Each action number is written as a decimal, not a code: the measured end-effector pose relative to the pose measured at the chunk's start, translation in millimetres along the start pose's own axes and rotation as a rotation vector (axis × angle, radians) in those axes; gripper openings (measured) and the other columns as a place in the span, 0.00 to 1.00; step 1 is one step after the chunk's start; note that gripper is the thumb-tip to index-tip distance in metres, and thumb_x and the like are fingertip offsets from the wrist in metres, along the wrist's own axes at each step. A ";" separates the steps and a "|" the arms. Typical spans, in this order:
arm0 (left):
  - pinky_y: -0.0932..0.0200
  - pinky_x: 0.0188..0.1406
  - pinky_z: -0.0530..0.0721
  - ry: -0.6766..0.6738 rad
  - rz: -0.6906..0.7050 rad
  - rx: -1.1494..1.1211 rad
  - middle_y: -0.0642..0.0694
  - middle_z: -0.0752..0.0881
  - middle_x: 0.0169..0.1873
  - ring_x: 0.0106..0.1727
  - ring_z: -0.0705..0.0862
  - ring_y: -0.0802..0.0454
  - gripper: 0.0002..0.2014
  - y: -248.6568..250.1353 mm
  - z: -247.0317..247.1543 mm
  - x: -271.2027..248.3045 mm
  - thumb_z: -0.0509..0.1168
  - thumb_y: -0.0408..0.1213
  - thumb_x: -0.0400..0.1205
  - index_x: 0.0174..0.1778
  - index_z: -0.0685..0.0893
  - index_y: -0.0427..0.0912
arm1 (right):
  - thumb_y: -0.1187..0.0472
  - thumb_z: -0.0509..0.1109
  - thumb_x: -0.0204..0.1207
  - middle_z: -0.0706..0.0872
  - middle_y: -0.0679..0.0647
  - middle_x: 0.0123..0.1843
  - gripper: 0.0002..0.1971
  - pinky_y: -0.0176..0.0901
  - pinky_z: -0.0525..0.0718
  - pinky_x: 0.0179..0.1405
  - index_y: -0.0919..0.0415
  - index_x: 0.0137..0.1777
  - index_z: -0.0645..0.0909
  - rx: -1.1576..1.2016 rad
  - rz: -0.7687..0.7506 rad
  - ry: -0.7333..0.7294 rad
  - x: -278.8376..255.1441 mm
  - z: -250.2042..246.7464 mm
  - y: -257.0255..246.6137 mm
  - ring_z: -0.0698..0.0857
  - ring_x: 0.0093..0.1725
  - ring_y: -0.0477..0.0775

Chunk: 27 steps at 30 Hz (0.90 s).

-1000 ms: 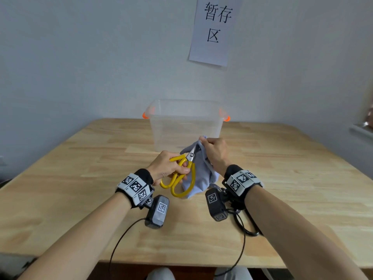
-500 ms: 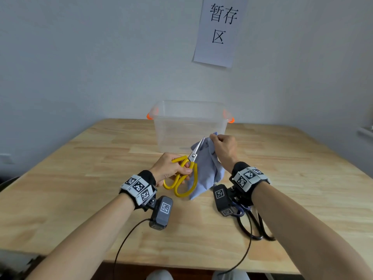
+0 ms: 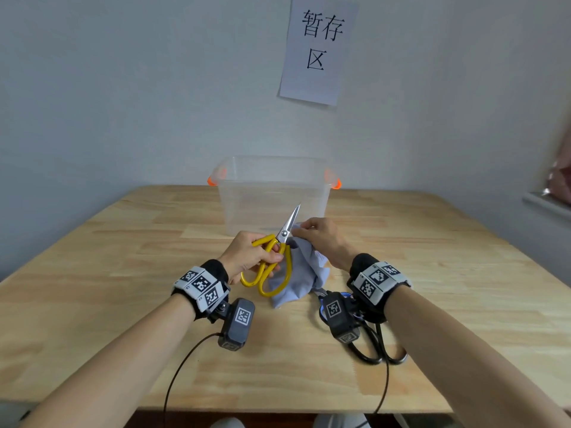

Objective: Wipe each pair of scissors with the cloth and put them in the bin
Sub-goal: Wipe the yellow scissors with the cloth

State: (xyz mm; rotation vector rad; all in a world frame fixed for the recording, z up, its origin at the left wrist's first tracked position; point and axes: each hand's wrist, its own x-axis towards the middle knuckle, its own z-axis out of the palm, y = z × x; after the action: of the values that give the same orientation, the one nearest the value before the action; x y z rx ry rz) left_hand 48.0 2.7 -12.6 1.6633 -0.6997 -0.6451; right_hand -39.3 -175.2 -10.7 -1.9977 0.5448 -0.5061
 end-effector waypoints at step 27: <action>0.59 0.33 0.87 -0.028 0.061 0.019 0.33 0.87 0.38 0.34 0.88 0.46 0.10 -0.3 15.9 -0.1 0.75 0.18 0.74 0.49 0.85 0.19 | 0.58 0.76 0.79 0.86 0.59 0.41 0.09 0.51 0.86 0.47 0.65 0.47 0.84 0.172 -0.035 -0.013 -6.7 12.8 5.8 0.85 0.43 0.53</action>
State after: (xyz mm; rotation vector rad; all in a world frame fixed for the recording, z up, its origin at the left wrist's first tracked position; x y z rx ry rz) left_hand 36.3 -7.5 -15.9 1.6469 -0.7758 -0.6211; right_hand -38.5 -164.9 -22.4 -1.8483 0.4440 -0.5428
